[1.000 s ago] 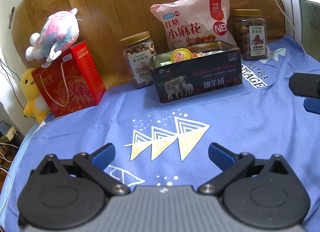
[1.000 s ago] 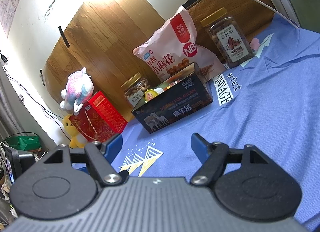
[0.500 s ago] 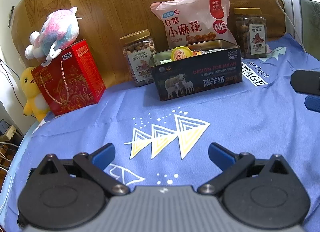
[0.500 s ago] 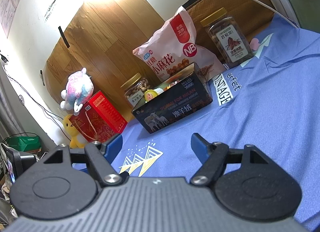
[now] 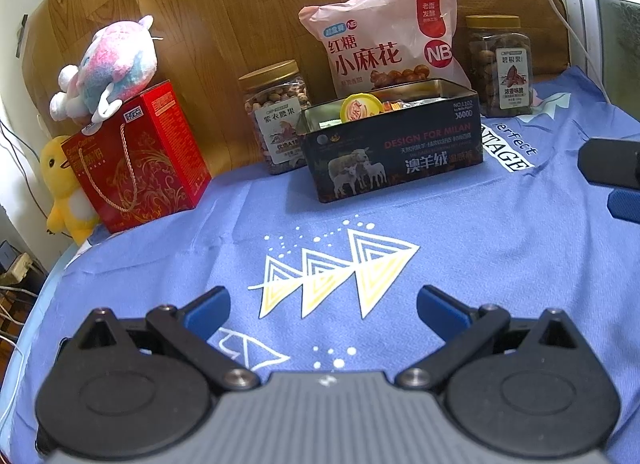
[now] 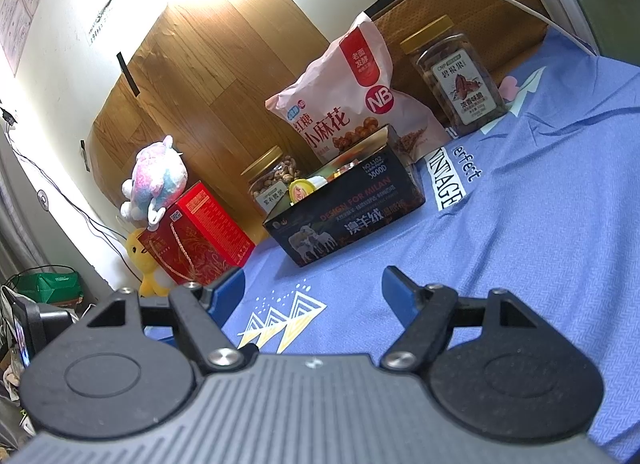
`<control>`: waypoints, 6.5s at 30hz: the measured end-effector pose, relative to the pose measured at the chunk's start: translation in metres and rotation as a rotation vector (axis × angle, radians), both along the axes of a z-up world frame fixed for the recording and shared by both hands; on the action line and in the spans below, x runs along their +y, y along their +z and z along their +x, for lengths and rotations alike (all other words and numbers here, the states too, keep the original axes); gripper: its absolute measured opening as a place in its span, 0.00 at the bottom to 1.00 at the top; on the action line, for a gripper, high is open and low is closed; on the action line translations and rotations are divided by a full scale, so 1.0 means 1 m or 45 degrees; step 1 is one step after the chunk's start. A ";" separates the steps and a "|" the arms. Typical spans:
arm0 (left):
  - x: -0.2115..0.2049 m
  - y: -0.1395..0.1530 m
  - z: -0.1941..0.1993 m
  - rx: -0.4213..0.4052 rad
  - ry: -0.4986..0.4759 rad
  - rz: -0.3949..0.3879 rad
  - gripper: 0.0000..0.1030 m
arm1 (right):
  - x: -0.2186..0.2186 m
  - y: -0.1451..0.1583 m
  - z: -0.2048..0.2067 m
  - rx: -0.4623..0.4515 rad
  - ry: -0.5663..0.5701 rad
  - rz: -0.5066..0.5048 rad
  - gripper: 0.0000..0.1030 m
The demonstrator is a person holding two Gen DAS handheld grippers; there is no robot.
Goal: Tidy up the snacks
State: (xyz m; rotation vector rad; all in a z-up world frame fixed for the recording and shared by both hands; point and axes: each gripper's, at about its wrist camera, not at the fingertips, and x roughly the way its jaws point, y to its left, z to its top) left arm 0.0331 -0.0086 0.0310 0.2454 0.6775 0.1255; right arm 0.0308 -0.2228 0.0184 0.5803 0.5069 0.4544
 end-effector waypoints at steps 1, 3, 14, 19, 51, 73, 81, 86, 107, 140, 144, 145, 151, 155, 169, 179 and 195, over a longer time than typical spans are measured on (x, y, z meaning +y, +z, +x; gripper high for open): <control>0.000 0.000 -0.001 -0.002 -0.001 0.000 1.00 | 0.000 0.000 0.000 0.000 -0.001 0.000 0.75; 0.000 0.000 0.000 -0.004 -0.004 0.000 1.00 | 0.000 0.000 0.000 0.001 0.001 0.000 0.75; 0.006 0.001 0.000 -0.006 -0.003 -0.041 1.00 | 0.000 0.000 0.001 0.000 0.001 0.000 0.75; 0.009 0.003 0.000 -0.012 0.002 -0.055 1.00 | 0.000 0.000 0.001 -0.001 0.001 -0.001 0.76; 0.005 0.002 0.002 -0.016 0.016 0.004 1.00 | 0.000 0.000 0.001 -0.001 0.003 0.001 0.76; 0.005 0.001 -0.001 -0.021 0.016 0.015 1.00 | 0.001 0.000 -0.001 -0.012 -0.001 -0.004 0.76; 0.005 0.001 -0.001 -0.020 0.016 0.019 1.00 | 0.000 -0.001 -0.001 -0.014 0.001 -0.003 0.76; 0.005 0.001 0.000 -0.019 0.014 0.019 1.00 | 0.000 -0.001 -0.001 -0.015 0.001 -0.003 0.76; 0.003 0.001 -0.001 -0.016 0.004 0.029 1.00 | -0.001 0.000 -0.001 -0.020 0.000 -0.001 0.76; 0.000 0.003 -0.003 -0.045 0.004 0.072 1.00 | 0.000 0.002 -0.002 -0.042 -0.002 -0.014 0.76; 0.000 0.003 -0.003 -0.050 0.005 0.078 1.00 | -0.001 0.002 -0.002 -0.043 -0.003 -0.013 0.76; 0.000 0.003 -0.003 -0.051 0.005 0.079 1.00 | -0.001 0.002 -0.002 -0.043 -0.003 -0.013 0.76; 0.000 0.003 -0.003 -0.058 0.008 0.085 1.00 | -0.002 0.002 -0.001 -0.043 -0.001 -0.013 0.76; 0.000 0.003 -0.003 -0.062 0.013 0.087 1.00 | -0.002 0.002 -0.001 -0.045 -0.001 -0.013 0.76; 0.001 0.004 -0.003 -0.070 0.019 0.092 1.00 | -0.003 0.002 0.000 -0.047 0.000 -0.012 0.76; 0.001 0.002 -0.004 -0.064 0.017 0.091 1.00 | -0.004 0.002 0.001 -0.047 0.002 -0.013 0.76; 0.001 0.001 -0.003 -0.051 0.010 0.080 1.00 | -0.004 0.002 0.000 -0.047 0.003 -0.013 0.76</control>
